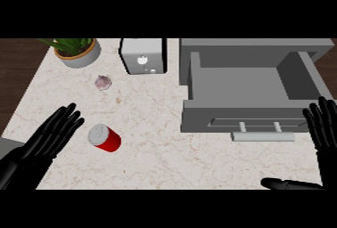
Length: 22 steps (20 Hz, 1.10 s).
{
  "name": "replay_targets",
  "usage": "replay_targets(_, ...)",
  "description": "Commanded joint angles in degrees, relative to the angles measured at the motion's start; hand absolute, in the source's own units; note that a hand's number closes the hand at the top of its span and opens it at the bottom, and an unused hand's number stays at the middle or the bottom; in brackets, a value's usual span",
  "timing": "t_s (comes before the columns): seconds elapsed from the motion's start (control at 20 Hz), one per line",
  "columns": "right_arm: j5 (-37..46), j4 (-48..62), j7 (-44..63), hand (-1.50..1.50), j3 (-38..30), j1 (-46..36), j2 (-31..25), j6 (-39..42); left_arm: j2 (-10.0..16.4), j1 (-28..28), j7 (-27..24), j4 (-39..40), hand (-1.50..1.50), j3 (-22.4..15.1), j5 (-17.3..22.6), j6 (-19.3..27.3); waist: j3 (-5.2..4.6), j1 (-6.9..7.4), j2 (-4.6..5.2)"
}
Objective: Pick up the can, place it into the drawer and close the drawer
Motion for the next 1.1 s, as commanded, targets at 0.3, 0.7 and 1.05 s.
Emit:
replay_targets(0.3, -2.7, -3.5, -0.3, -1.5, -2.6, 4.9, 0.3, 3.8, -1.0, -0.3, 1.9, 0.4, -1.5, 4.6, 0.1, -1.7, -0.01, -0.05, -0.02)
replay_targets(0.7, 0.3, -0.1, -5.9, -1.5, -1.7, 6.6, 2.4, 4.9, -4.6, -4.9, -8.9, 16.1, -1.5, 2.1, -7.9, -3.6, -0.01, -0.17, 0.03)
replay_targets(1.05, -0.7, -2.8, -6.3, -1.5, -3.2, 9.9, 2.2, 7.6, -8.0, -6.7, -10.4, 20.1, -1.5, 0.4, -12.4, 0.2, -0.01, -0.23, -0.01)
